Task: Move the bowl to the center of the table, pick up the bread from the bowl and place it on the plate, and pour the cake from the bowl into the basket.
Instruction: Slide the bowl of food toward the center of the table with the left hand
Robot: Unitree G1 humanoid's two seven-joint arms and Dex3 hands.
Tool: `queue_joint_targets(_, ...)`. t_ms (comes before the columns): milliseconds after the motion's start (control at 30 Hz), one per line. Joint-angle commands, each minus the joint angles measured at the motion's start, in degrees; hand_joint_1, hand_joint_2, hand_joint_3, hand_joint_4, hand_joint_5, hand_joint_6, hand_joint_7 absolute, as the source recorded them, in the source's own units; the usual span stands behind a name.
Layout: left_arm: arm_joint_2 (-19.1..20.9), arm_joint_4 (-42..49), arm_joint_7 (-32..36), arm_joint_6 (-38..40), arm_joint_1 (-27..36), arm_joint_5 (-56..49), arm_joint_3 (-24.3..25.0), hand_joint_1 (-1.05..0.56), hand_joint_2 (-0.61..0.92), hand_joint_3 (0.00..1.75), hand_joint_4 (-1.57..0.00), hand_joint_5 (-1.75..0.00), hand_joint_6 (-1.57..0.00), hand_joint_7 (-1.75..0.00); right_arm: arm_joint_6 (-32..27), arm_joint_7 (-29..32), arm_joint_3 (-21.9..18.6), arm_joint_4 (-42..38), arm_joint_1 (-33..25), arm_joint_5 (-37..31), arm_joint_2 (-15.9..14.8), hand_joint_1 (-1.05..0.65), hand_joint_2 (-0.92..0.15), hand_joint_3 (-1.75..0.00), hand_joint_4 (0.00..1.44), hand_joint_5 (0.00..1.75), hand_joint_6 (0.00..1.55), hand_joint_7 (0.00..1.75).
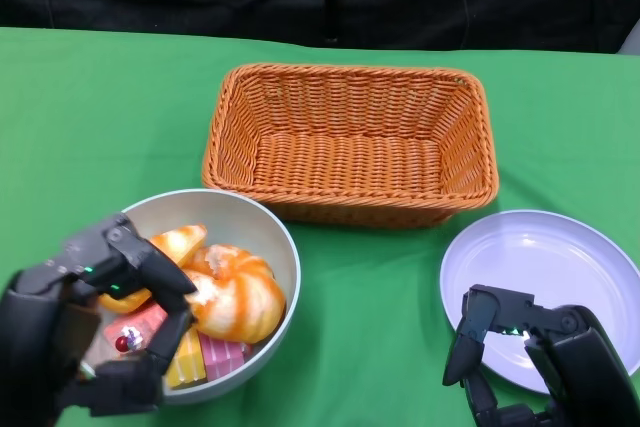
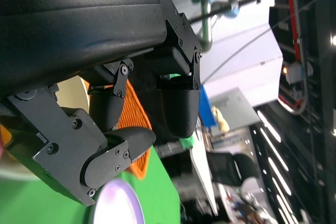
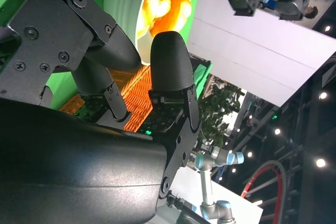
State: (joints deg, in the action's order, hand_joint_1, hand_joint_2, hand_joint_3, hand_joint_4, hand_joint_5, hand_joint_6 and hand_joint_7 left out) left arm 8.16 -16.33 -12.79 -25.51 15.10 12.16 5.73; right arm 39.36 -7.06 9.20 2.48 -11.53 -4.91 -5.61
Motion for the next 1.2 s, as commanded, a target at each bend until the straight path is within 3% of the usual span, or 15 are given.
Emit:
queue_joint_targets(33, 0.0, 1.7, 2.3, -2.2, -1.6, -2.3, 3.3, -0.23, 0.52, 0.93, -0.67, -1.13, -0.63, -0.78, -1.5, -0.4, -0.8, 1.2, -0.2, 1.6, -0.6, -0.06, -0.22, -1.69, 0.9, 1.7, 0.84, 1.48)
queue_joint_targets(133, 0.0, 4.1, 5.1, -4.9, -3.1, -7.1, 5.9, -0.31, 0.62, 0.73, -0.67, -0.94, -0.66, -0.49, -1.9, -0.8, -1.0, 1.2, -0.1, 1.8, -0.7, -0.06, -0.22, -1.68, 0.9, 1.7, 0.84, 1.48)
queue_joint_targets(200, 0.3, 5.4, 6.7, -5.3, -4.0, -9.3, 7.6, -0.42, 0.72, 0.54, -0.51, -0.84, -0.64, -0.3, -1.5, -0.9, -1.1, 0.9, 0.0, 1.6, -0.8, -0.06, -0.22, -1.68, 0.9, 1.7, 0.84, 1.47)
queue_joint_targets(333, 2.0, 4.9, 8.8, -1.3, -3.9, -13.8, 10.2, -0.52, 0.89, 0.32, -0.27, -0.8, -0.53, -0.12, -1.1, -0.7, -1.0, 0.5, -0.1, 1.1, -0.5, -0.06, -0.21, -1.69, 0.9, 1.69, 0.84, 1.47)
queue_joint_targets(533, 3.3, 3.4, 11.2, 8.4, -4.3, -20.6, 11.2, -0.58, 0.92, 0.35, -0.02, -0.74, -0.42, -0.03, -0.8, -0.6, -0.9, 0.0, -0.1, 0.6, -0.3, -0.05, -0.21, -1.7, 0.9, 1.7, 0.84, 1.46)
queue_joint_targets(767, 5.3, 4.8, 10.1, 17.3, -6.5, -23.9, 9.7, -0.53, 0.92, 0.35, 0.0, -0.57, -0.33, -0.01, -0.9, -0.1, -0.9, 0.0, -0.2, -0.7, -0.2, -0.06, -0.19, -1.72, 0.92, 1.69, 0.86, 1.44)
queue_joint_targets(833, 5.8, 5.2, 9.3, 21.0, -7.2, -23.9, 9.1, -0.54, 0.92, 0.37, 0.0, -0.47, -0.29, -0.01, -0.8, -0.1, -0.8, 0.0, -0.3, -0.9, -0.2, -0.05, -0.18, -1.72, 0.92, 1.7, 0.86, 1.44)
queue_joint_targets(1033, 7.9, 6.7, 6.5, 33.1, -10.2, -23.8, 7.0, -0.59, 0.92, 0.41, 0.0, -0.45, -0.25, 0.0, -0.9, -0.1, -0.6, 0.1, -0.6, -1.0, 0.0, -0.06, -0.19, -1.71, 0.92, 1.69, 0.86, 1.42)
queue_joint_targets(1200, 9.7, 9.9, 1.9, 42.4, -13.7, -20.2, 6.4, -0.63, 0.92, 0.42, 0.0, -0.29, -0.17, 0.0, -0.7, 0.2, -0.5, 0.3, -0.8, -1.4, 0.1, -0.06, -0.19, -1.72, 0.92, 1.7, 0.86, 1.42)
